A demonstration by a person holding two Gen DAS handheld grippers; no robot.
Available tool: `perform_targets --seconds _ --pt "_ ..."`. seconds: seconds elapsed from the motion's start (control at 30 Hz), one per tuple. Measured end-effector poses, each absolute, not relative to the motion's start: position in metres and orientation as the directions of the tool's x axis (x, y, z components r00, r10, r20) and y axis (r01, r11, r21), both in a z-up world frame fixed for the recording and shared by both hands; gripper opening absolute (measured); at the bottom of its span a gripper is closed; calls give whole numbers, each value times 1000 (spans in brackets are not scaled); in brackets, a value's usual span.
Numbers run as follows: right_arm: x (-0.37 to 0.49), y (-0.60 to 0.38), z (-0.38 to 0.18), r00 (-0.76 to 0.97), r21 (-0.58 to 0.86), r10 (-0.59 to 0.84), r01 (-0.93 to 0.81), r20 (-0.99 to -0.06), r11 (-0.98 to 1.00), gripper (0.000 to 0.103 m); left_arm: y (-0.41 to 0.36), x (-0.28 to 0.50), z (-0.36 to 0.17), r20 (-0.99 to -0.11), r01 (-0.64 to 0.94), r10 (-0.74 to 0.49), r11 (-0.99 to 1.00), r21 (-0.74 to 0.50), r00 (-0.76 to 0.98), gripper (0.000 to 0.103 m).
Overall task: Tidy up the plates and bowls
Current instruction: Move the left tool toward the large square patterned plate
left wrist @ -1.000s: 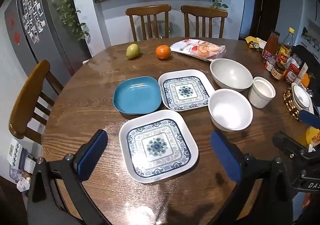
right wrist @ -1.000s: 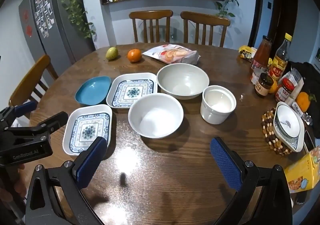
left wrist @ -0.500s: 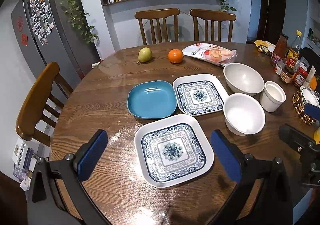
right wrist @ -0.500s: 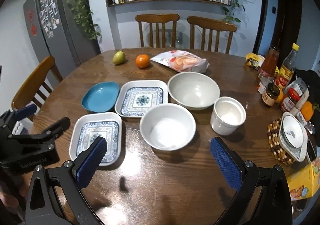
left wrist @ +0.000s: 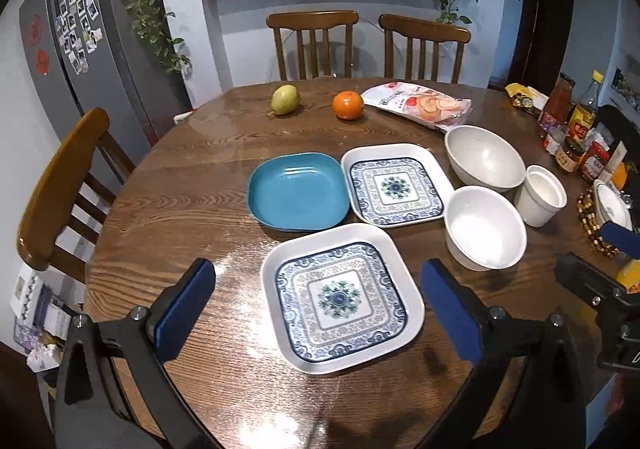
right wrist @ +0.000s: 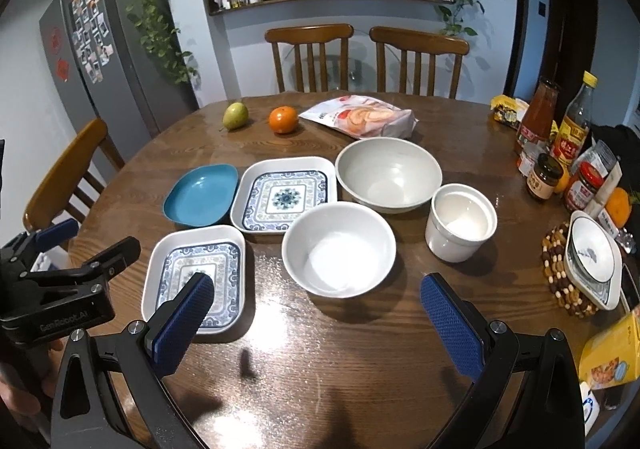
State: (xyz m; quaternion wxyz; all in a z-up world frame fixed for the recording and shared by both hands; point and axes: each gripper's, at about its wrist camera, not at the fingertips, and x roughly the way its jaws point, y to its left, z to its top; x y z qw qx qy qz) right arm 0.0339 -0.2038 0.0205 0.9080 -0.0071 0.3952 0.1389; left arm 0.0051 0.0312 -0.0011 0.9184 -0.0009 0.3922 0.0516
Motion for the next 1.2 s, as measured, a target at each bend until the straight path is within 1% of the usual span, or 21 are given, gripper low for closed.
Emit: perform_targets --seconds 0.57,1.2 --pt "26 -207 12 638 96 228 -235 -736 967 103 32 1 -8 -730 -72 66 997 23 680 102" --pt "15 -206 6 629 108 238 -238 -740 965 103 31 -7 -10 -733 -76 70 997 24 677 102"
